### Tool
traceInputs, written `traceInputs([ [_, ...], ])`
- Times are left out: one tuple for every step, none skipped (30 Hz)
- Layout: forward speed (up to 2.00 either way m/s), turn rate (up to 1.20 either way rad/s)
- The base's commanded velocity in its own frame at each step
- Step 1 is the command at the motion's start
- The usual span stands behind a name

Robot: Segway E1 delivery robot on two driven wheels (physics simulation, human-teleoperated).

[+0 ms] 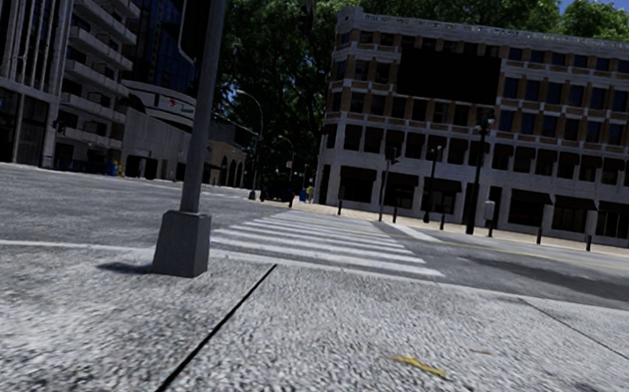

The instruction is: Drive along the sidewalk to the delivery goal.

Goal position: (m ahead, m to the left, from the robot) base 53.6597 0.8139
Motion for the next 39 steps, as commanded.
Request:
traceInputs([
  [2.00,0.00],
  [2.00,0.00],
  [2.00,0.00],
  [2.00,0.00],
  [2.00,0.00],
  [2.00,0.00],
  [2.00,0.00],
  [2.00,0.00],
  [2.00,0.00],
  [2.00,0.00],
  [2.00,-0.60],
  [2.00,-0.60],
  [2.00,0.00],
  [2.00,0.00],
  [2.00,0.00],
  [2.00,0.00],
  [2.00,0.00],
  [2.00,0.00],
  [2.00,0.00],
  [2.00,0.00],
  [2.00,0.00],
  [2.00,0.00],
  [2.00,0.00],
  [2.00,0.00],
  [2.00,0.00],
  [2.00,0.00],
  [2.00,0.00],
  [2.00,0.00],
  [2.00,0.00],
  [2.00,0.00],
  [2.00,0.00],
  [2.00,0.00],
  [2.00,0.00],
  [2.00,0.00],
  [2.00,0.00],
  [2.00,0.00],
  [2.00,0.00],
  [2.00,0.00],
  [2.00,0.00],
])
